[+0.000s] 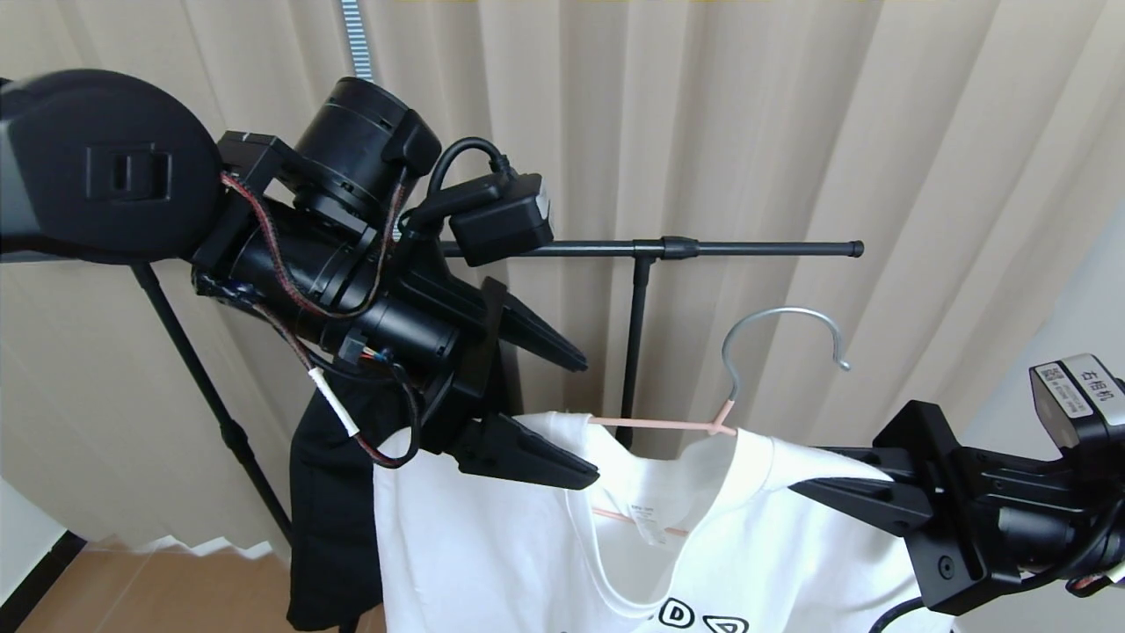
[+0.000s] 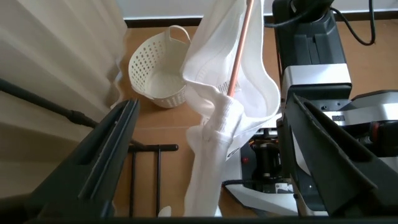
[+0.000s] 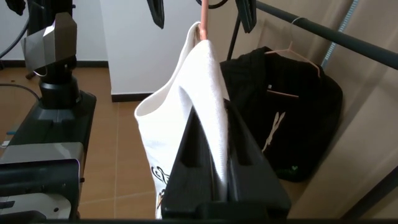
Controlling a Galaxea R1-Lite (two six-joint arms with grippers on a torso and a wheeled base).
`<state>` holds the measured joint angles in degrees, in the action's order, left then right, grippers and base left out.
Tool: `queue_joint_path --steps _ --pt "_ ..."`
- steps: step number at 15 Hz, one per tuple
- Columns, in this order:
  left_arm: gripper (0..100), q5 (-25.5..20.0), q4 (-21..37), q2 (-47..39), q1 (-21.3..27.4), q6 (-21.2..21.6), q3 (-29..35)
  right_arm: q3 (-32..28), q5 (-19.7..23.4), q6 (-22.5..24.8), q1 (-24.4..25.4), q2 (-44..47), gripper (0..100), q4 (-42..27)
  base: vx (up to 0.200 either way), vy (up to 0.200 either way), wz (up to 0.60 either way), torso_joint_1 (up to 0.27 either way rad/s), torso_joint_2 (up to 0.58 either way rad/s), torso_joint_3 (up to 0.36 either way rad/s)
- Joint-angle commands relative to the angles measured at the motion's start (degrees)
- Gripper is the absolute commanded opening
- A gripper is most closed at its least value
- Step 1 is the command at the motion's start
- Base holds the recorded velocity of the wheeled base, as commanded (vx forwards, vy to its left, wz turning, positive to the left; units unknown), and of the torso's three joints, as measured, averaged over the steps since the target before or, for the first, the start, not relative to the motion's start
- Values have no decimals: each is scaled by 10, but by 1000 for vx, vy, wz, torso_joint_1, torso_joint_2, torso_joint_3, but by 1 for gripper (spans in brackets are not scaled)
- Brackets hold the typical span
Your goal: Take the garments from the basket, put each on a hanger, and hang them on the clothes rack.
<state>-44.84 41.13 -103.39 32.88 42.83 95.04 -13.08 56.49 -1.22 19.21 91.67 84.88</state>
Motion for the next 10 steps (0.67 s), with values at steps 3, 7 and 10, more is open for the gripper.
queue_joint_path --steps 3,7,10 --pt "100 1 -1 -4 4 0 -16 -1 0 0 0 0 0 1 0 0 0 0 0 0" --pt "100 3 -4 -4 11 -1 -35 -2 1 -1 3 0 0 1 0 0 0 0 0 0" --pt "100 3 -4 -9 15 -1 -35 -2 1 -1 6 -1 0 1 0 0 0 0 0 0"
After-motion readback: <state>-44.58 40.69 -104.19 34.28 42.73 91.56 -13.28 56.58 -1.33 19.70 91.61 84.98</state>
